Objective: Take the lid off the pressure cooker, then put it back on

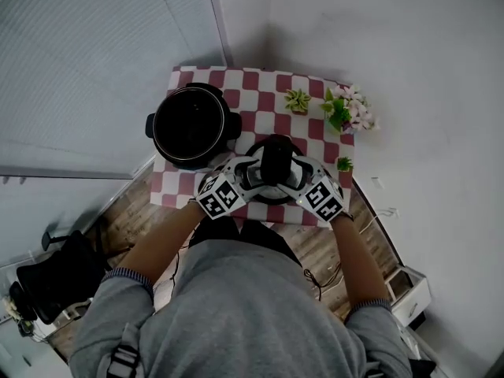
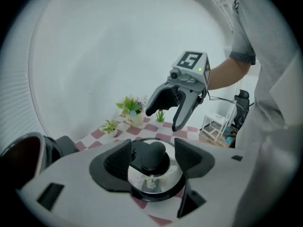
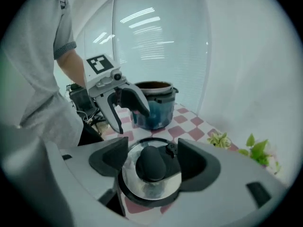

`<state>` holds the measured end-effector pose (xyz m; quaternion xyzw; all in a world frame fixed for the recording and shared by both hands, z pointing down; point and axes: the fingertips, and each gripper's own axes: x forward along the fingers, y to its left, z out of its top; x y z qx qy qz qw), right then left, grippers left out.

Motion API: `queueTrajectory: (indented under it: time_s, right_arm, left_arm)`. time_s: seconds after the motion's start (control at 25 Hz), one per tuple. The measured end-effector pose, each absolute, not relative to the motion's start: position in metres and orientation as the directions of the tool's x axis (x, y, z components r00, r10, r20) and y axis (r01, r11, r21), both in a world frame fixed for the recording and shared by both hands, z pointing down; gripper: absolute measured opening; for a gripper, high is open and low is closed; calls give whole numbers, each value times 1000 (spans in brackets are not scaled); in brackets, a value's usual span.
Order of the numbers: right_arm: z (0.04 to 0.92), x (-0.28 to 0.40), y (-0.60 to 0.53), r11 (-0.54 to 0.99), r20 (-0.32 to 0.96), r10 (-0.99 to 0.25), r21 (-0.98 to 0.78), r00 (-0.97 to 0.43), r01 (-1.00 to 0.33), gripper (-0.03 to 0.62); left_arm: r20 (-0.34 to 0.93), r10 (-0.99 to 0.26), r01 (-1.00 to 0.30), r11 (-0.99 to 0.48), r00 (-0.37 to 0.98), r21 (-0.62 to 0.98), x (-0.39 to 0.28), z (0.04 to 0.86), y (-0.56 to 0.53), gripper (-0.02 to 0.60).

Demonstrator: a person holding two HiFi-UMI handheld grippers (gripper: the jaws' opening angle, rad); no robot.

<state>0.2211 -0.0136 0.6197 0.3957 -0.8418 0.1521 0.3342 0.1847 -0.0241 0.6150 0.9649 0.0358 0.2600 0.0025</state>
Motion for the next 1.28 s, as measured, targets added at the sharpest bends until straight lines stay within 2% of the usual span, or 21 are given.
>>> queueTrajectory:
  time_s: [0.32, 0.52, 0.84, 1.28]
  right_arm:
    - [516, 218, -17, 517, 414, -781, 10, -467, -856, 345]
    - [474, 218, -13, 462, 288, -854, 34, -434, -886, 344]
    - [428, 217, -4, 401, 182, -903, 29, -390, -916, 344]
    - [411, 209, -2, 392, 165, -910, 48, -379, -919, 344]
  left_arm:
    - [212, -59, -74, -995, 976, 67, 169, 504, -35, 310]
    - [99, -126, -131, -990, 987, 50, 160, 457, -45, 310]
    - [5, -160, -160, -987, 987, -12, 148, 403, -48, 310]
    - [-24, -166, -167, -986, 986, -18, 139, 389, -52, 310]
